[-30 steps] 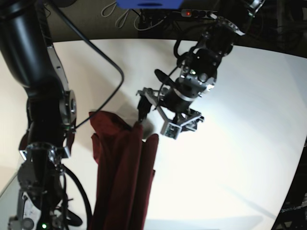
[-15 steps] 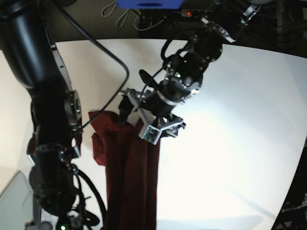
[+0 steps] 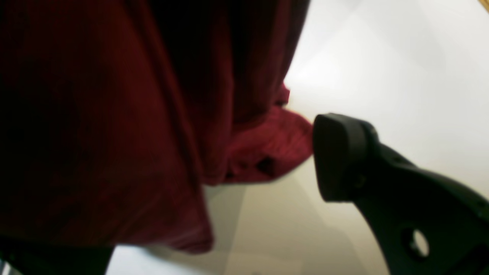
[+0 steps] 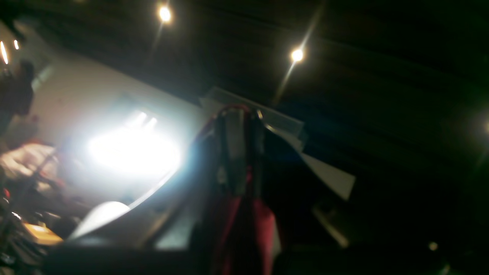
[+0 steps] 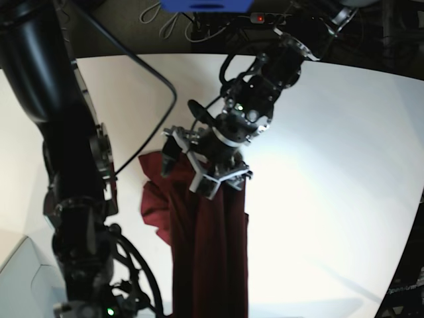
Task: Layout the t-shirt on the table in an organized manner, then fold the t-shirt properly
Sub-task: 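Grasp the hanging red shirt with the left gripper beside the right gripper, then lift the shirt high with both grippers and spread it apart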
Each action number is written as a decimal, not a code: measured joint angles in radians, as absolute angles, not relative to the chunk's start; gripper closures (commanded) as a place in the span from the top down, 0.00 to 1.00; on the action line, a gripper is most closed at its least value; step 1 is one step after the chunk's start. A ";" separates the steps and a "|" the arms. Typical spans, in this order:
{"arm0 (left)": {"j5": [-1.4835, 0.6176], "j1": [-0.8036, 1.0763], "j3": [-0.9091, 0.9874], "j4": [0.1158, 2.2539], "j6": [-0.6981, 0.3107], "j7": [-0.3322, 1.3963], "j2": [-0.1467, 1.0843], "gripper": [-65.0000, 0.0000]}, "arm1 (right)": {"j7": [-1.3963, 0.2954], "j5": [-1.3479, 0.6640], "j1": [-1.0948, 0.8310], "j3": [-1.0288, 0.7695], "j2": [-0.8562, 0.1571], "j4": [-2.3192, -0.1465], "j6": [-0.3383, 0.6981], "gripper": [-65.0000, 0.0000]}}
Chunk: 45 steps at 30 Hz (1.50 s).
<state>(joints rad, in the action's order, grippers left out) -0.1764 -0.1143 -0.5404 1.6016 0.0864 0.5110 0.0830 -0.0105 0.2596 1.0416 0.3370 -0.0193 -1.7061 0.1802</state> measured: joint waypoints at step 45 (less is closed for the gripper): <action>-0.180 -0.231 -0.466 1.417 0.102 0.355 -0.059 0.02 | -0.015 0.431 1.016 0.345 0.038 -1.683 0.183 0.00</action>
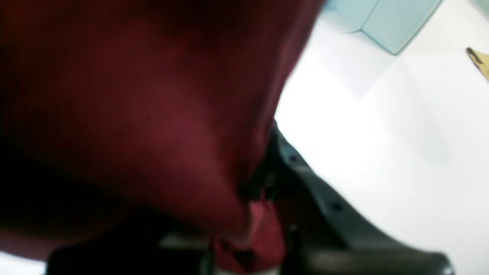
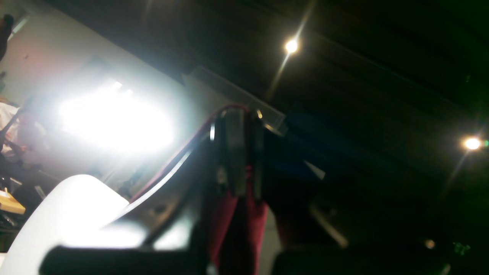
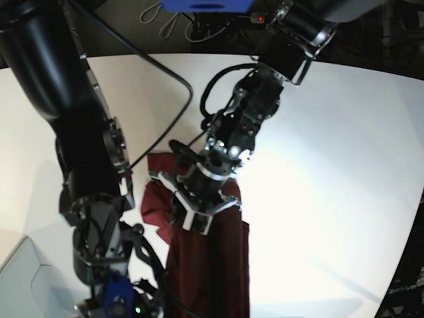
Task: Layout the t-shirt on the table in an organized manner, then fold the t-shirt properly
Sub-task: 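Lift the shirt high with both grippers and spread it apart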
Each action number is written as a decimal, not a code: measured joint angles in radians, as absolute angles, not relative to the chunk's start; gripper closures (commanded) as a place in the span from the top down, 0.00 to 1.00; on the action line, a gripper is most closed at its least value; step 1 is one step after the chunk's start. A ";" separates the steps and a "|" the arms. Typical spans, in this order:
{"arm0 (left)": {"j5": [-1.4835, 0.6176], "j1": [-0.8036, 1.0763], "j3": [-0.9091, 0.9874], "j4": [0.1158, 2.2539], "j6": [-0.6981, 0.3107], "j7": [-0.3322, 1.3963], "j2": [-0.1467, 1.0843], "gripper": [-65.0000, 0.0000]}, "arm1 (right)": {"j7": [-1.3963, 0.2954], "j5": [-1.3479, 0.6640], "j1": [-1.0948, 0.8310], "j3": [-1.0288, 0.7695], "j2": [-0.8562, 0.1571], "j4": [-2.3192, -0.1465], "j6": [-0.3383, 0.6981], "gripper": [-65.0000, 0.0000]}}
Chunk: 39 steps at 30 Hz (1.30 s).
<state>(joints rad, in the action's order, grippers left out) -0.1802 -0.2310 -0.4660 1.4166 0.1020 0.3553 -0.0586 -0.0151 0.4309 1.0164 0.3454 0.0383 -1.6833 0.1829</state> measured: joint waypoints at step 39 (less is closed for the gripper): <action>-0.196 -0.094 0.276 1.797 0.070 0.379 0.364 0.00 | -0.009 0.431 0.683 0.168 -0.183 -1.932 0.187 0.00</action>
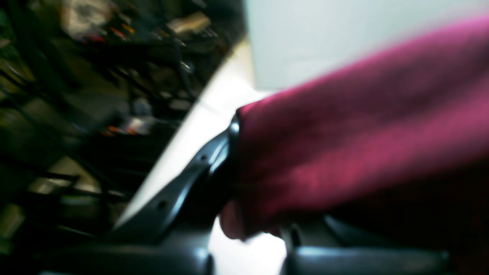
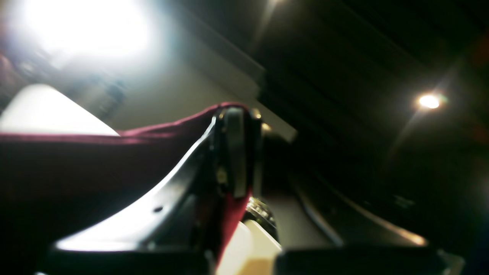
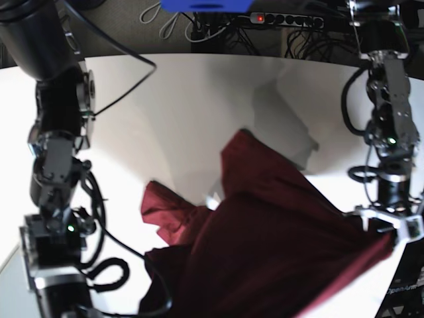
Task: Layout the t-shirt on the table in an organized manner, then fold the t-shirt properly
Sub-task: 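Lift the shirt high with both grippers and spread it apart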
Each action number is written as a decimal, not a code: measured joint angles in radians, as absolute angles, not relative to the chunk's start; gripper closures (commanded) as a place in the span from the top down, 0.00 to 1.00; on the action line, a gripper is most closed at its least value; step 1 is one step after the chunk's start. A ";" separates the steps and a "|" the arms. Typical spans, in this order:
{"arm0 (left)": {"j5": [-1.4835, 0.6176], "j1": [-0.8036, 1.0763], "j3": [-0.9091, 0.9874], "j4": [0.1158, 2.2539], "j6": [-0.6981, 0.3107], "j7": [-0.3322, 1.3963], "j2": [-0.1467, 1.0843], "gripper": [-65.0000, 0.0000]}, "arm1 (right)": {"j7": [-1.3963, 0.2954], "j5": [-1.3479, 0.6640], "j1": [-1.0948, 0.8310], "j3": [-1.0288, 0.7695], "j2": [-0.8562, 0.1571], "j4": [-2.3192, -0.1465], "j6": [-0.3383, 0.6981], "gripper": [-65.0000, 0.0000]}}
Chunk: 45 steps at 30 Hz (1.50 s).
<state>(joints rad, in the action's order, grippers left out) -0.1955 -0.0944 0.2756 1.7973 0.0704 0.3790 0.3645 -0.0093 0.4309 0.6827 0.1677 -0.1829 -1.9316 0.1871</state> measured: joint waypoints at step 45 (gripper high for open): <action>-0.202 -0.409 0.569 2.022 0.033 0.329 0.488 0.00 | 0.579 0.332 0.704 -0.311 0.014 -2.023 0.228 0.00</action>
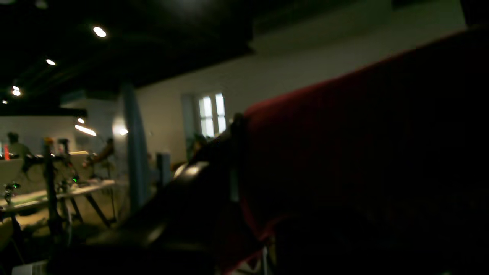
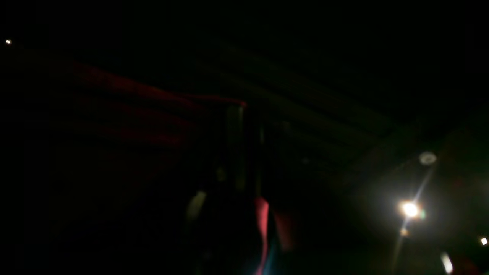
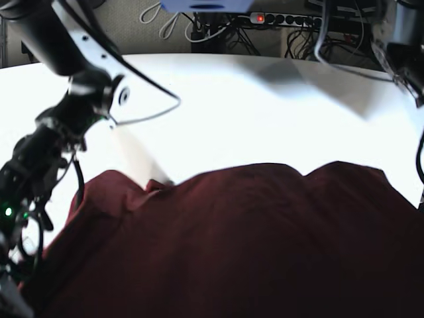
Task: Layout the t-shirt on the table in an organized manner, then fold the t-shirt properly
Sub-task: 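Lift the shirt high with both grippers and spread it apart, then lower the stretched shirt onto the table with both grippers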
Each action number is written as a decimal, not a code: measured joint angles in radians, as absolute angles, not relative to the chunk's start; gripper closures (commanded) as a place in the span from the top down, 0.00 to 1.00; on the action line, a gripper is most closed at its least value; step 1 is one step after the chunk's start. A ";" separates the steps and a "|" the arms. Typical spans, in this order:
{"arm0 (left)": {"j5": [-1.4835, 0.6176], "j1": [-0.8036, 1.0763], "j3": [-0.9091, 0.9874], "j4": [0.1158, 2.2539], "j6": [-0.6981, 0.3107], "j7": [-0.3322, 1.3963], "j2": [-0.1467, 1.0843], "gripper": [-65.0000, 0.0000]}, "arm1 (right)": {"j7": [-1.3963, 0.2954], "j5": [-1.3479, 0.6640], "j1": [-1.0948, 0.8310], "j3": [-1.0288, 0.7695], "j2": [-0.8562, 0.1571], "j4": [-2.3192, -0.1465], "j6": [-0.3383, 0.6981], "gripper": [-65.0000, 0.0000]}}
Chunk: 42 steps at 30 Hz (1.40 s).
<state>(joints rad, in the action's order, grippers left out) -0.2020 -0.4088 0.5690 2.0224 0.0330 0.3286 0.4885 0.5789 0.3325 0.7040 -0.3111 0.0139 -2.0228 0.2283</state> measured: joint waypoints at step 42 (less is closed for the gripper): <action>-0.203 -0.392 0.648 2.030 0.031 0.324 0.538 0.00 | 0.474 0.317 0.570 -0.238 -0.017 -2.023 0.224 0.00</action>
